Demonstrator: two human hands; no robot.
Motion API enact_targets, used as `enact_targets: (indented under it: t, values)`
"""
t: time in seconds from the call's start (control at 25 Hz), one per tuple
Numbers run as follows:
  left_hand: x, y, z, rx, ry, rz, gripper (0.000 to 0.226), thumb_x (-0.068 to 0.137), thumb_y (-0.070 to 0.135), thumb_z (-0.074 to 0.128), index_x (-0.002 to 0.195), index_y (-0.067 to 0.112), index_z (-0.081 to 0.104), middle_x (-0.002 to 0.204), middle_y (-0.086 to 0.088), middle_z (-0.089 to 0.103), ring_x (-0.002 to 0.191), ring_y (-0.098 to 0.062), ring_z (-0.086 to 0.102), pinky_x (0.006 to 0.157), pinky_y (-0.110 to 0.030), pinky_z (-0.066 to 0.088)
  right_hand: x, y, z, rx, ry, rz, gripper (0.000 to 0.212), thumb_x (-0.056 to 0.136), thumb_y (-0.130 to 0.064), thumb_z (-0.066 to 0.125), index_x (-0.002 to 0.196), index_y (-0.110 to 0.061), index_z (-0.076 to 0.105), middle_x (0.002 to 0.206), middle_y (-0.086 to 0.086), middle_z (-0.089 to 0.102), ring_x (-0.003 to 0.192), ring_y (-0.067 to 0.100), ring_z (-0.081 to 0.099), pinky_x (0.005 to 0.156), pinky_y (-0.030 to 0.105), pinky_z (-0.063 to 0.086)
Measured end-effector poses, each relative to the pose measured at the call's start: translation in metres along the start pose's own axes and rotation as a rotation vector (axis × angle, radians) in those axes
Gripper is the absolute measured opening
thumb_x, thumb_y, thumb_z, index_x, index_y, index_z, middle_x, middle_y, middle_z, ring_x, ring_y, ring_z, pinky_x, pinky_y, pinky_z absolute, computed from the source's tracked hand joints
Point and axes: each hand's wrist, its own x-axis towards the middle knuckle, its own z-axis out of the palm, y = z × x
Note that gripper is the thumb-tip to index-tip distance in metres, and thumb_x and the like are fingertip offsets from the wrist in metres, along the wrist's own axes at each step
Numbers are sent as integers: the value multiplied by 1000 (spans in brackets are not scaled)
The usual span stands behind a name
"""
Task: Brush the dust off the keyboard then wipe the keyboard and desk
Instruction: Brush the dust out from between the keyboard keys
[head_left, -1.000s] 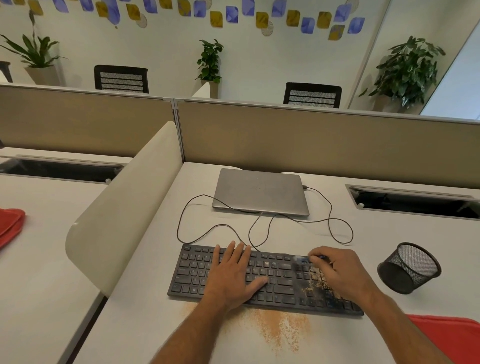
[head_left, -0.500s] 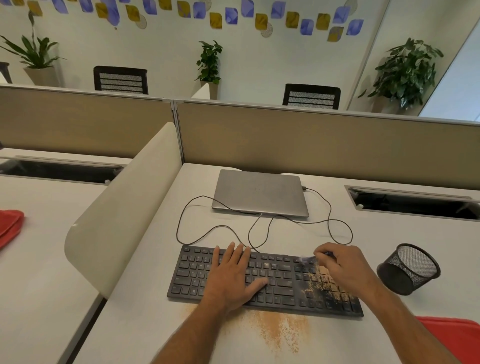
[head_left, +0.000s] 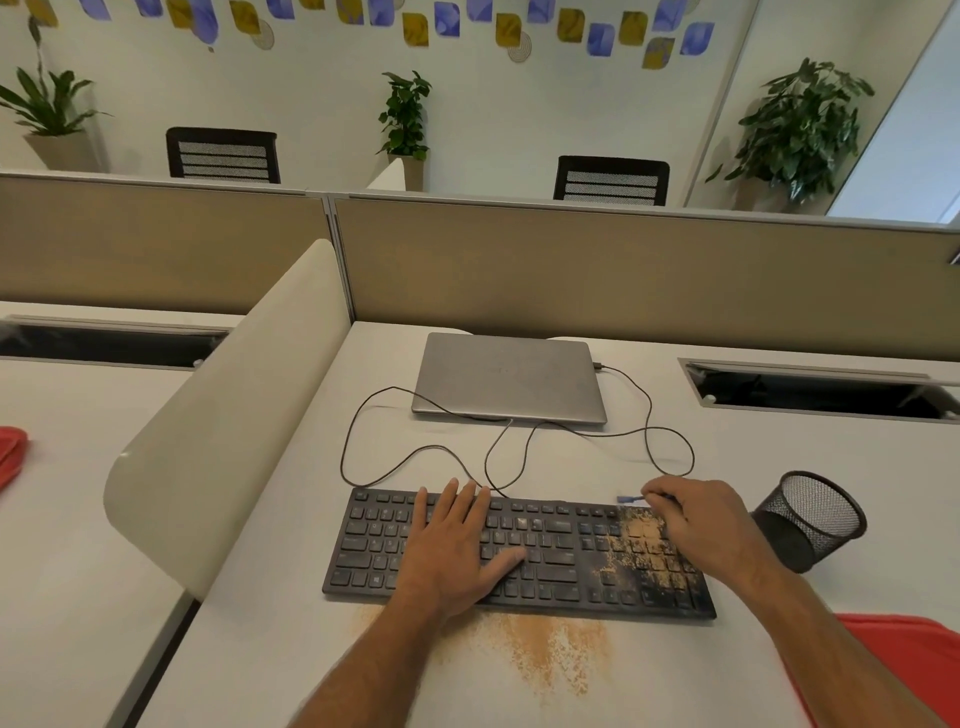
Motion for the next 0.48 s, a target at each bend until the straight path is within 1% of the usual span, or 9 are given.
enact_targets:
  t: [0.12,0.2,0.28,0.32,0.4,0.48]
  values:
    - [0,0,1,-7,21,-2,106,76,91,-7,161,28,2,169,4,1,154,-16,-10,122,-52,-12,1,1,8,-122,-108,-16,19,96,-27,49,101,-23,67,90,-7,71,77,9,59,74,24,48]
    - [2,0,3,-12,33,-3,108,75,92,-8,161,28,3,169,4,3,154,-16,-9,122,-51,-12,-2,3,7,-160,-173,-23,19,96,-26,48,99,-25,67,86,-9,69,73,8,58,67,21,45]
    - [2,-1,4,-7,36,-7,108,74,92,-9,161,28,4,168,5,3,154,-15,-9,123,-51,-12,-4,4,3,-116,-157,-31,18,94,-24,51,96,-24,69,81,-10,68,69,7,57,61,18,39]
    - [2,-1,4,-3,37,-9,108,74,92,-10,161,28,3,168,5,3,154,-15,-9,123,-51,-11,-4,4,1,-95,-117,-42,17,94,-24,52,95,-24,69,79,-10,68,68,7,57,61,19,41]
    - [3,0,5,2,41,-11,107,75,92,-9,161,29,4,168,6,4,154,-15,-8,123,-50,-11,-2,4,1,-68,-61,-61,17,95,-25,51,97,-23,68,82,-9,69,72,9,60,68,26,49]
    - [2,-2,6,-7,57,-10,106,77,92,-7,161,29,6,168,6,5,154,-15,-7,123,-50,-10,-2,2,5,-101,-117,-63,19,97,-27,47,102,-24,65,90,-6,70,78,11,59,75,28,50]
